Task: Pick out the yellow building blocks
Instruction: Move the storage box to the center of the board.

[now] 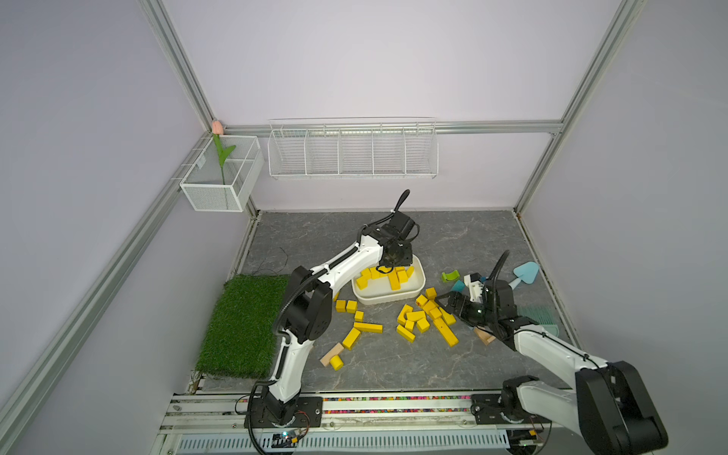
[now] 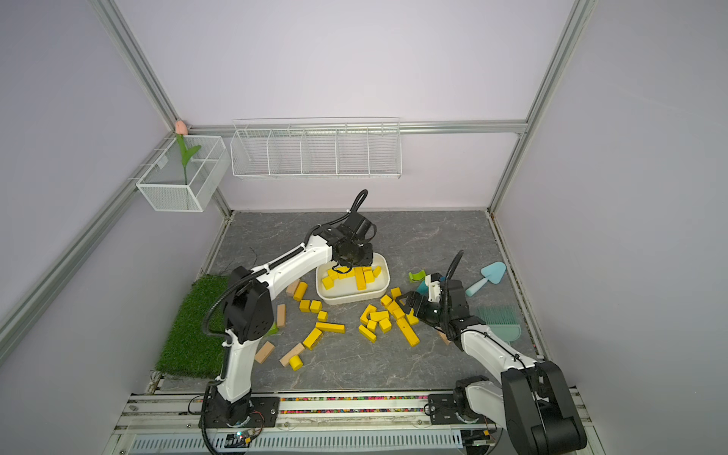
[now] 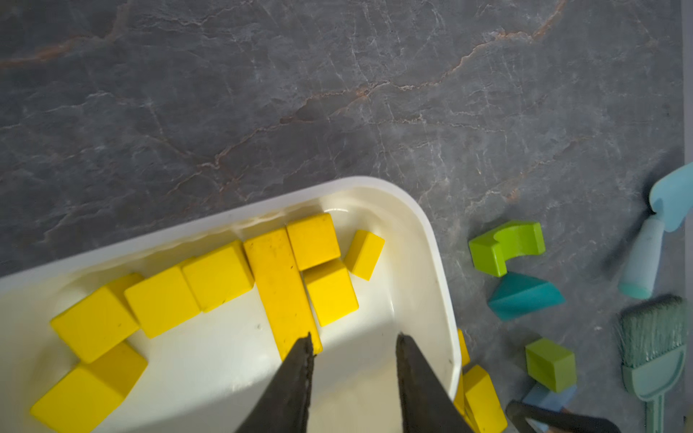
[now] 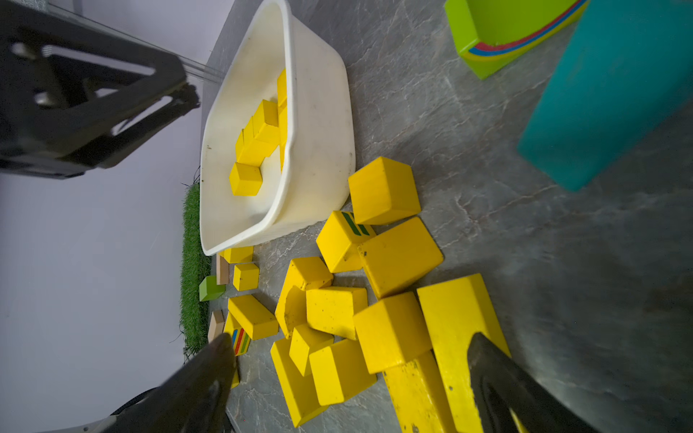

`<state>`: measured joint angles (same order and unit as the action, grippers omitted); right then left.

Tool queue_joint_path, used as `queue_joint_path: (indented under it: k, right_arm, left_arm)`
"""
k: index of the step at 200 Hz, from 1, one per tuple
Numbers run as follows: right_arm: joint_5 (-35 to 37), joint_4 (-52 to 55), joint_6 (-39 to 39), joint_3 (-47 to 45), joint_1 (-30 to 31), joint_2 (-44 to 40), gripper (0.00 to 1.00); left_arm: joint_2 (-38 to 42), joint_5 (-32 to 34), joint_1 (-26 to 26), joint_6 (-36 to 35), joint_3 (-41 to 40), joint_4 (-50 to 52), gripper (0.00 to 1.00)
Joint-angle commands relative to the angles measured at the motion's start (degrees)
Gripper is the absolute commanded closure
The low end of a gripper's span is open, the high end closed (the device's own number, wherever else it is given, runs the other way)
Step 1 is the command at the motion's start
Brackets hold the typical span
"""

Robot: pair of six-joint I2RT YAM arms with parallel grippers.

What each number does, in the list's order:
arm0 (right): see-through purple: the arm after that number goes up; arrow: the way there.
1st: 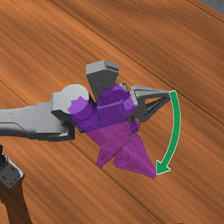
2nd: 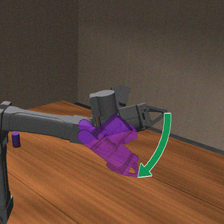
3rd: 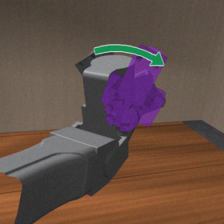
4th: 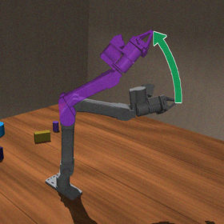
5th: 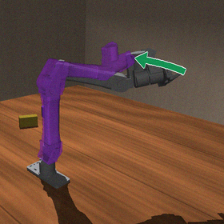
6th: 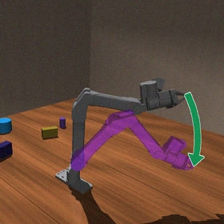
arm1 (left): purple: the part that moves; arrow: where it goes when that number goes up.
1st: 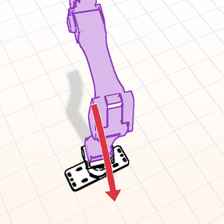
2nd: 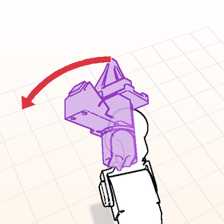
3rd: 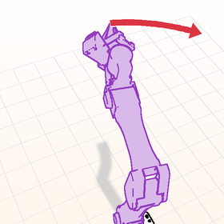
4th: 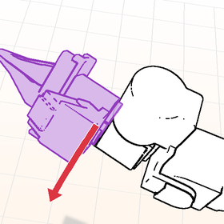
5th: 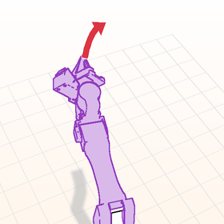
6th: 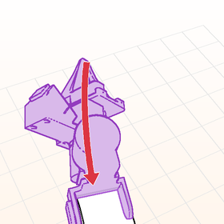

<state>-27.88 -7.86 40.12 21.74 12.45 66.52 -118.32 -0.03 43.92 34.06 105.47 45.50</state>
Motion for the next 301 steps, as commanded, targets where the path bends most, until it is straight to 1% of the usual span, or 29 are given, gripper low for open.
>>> queue_joint_path:
  k: [1, 31, 57, 75, 87, 98, 114, 138, 149, 178, 205, 216, 220, 234, 262, 279, 301]
  right_arm:
    - [1.0, 2.4, 0.2, -0.6, -0.3, -1.4, 0.04]
    - [1.7, 7.4, -0.2, 0.4, -0.3, -5.0, 0.06]
    - [1.8, 10.8, 1.0, -0.2, -0.3, -10.2, 0.07]
    - [1.6, 12.6, 2.1, -1.2, -0.4, -14.5, 0.08]
    - [1.8, 14.1, 2.7, -1.7, -0.4, -17.5, 0.09]
    - [2.1, 15.6, 2.9, -1.9, -0.3, -20.4, 0.11]
    - [2.4, 16.9, 3.1, -2.2, -0.3, -23.9, 0.11]
    - [3.3, 17.4, 3.2, -2.7, -0.3, -26.3, 0.11]
    - [3.6, 17.1, 3.3, -2.7, -0.3, -26.2, 0.11]
    - [3.8, 13.9, 3.5, -4.1, -0.3, -23.2, 0.11]
    - [3.8, 11.8, 3.8, -4.6, -0.3, -20.7, 0.11]
    - [4.3, 11.4, 3.9, -5.0, -0.3, -20.9, 0.11]
    - [4.4, 11.4, 4.0, -5.1, -0.3, -20.9, 0.11]
    - [4.5, 11.5, 3.8, -5.1, -0.3, -21.2, 0.11]
    - [4.7, 11.3, 3.9, -5.3, -0.3, -21.0, 0.11]
    - [4.7, 11.1, 3.8, -5.2, -0.3, -20.6, 0.11]
    - [4.6, 11.1, 3.7, -5.2, -0.3, -20.6, 0.11]
  left_arm:
    - [6.5, 2.1, 0.4, 0.9, -6.5, -4.0, 0.61]
    - [16.4, 4.1, 0.7, 1.7, -19.2, -7.2, 0.61]
    - [25.5, 6.0, 0.7, 2.4, -29.9, -8.5, 0.6]
    - [31.7, 7.1, 0.6, 3.1, -36.5, -8.9, 0.57]
    - [35.3, 8.6, 0.6, 4.4, -40.2, -8.5, 0.52]
    - [38.1, 10.3, 0.5, 5.4, -42.9, -7.7, 0.44]
    - [41.7, 12.5, 0.4, 6.1, -46.9, -7.6, 0.36]
    - [45.5, 14.5, -0.5, 7.2, -51.6, -8.4, 0.21]
    - [46.4, 13.9, -2.1, 7.8, -53.2, -8.4, 0.18]
    - [48.3, 10.0, -7.7, 7.9, -57.8, -10.1, 0.18]
    - [47.7, 9.1, -8.9, 7.4, -59.9, -11.9, 0.17]
    - [46.5, 8.7, -9.2, 7.4, -60.3, -12.6, 0.11]
    - [46.1, 8.5, -9.3, 7.3, -60.5, -13.0, 0.08]
    - [44.4, 6.3, -10.9, 7.4, -60.8, -14.2, 0.0]
    - [41.5, 0.3, -16.1, 7.0, -62.7, -18.5, 0.0]
    - [39.4, -3.2, -18.8, 6.5, -62.5, -18.5, 0.0]
    - [37.3, -3.6, -19.3, 6.4, -61.6, -18.1, 0.0]
